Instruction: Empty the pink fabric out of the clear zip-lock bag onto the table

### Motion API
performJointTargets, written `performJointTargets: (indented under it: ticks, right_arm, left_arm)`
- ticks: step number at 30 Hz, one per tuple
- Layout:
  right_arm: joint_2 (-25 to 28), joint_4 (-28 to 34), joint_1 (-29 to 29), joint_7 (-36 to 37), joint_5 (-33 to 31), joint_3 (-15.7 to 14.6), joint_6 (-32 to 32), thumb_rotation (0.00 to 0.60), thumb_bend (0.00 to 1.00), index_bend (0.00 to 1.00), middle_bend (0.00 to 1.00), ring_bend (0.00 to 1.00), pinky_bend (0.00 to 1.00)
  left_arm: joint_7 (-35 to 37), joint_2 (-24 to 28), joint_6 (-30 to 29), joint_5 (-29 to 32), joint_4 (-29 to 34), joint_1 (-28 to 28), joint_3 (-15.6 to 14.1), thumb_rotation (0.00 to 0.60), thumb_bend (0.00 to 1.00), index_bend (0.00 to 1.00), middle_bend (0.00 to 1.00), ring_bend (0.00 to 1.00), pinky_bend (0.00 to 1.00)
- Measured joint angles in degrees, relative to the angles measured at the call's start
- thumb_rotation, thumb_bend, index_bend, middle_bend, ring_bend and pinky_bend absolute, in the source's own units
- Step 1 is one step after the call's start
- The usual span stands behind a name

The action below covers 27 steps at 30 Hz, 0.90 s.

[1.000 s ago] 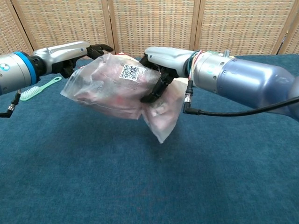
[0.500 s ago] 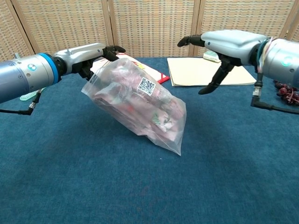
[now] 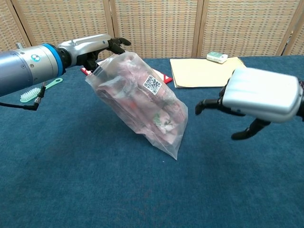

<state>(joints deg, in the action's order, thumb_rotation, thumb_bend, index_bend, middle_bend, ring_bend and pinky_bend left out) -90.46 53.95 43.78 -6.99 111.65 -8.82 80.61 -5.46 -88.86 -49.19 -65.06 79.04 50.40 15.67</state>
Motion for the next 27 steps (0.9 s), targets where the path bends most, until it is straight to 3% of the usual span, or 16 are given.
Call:
performJointTargets:
  ticks: [4,12,27]
  right_arm:
    - [-4.3,-4.2,2.1,0.6,3.5,-1.5,0.3,0.600,0.09,0.33,0.84,0.80,1.00]
    - [-9.1,-7.5,6.2,-1.6,5.4,-1.0,-3.6,0.600,0.23,0.36,0.85,0.81,1.00]
    - [-12.2,-11.1,9.8,-6.5,5.3,0.1,-9.0,0.600,0.23,0.36,0.85,0.81,1.00]
  left_arm:
    - [-0.6,0.7,-0.3,0.9,0.7,-0.1,0.0,0.600,0.57,0.69,0.00,0.00,0.00]
    - [-0.6,1.4,-0.9,0.6,1.9,-0.4,-0.7,0.600,0.57,0.69,0.00,0.00,0.00]
    - [0.3,1.3,-1.3,0.5,2.2,-0.6,-1.0,0.600,0.57,0.69,0.00,0.00,0.00]
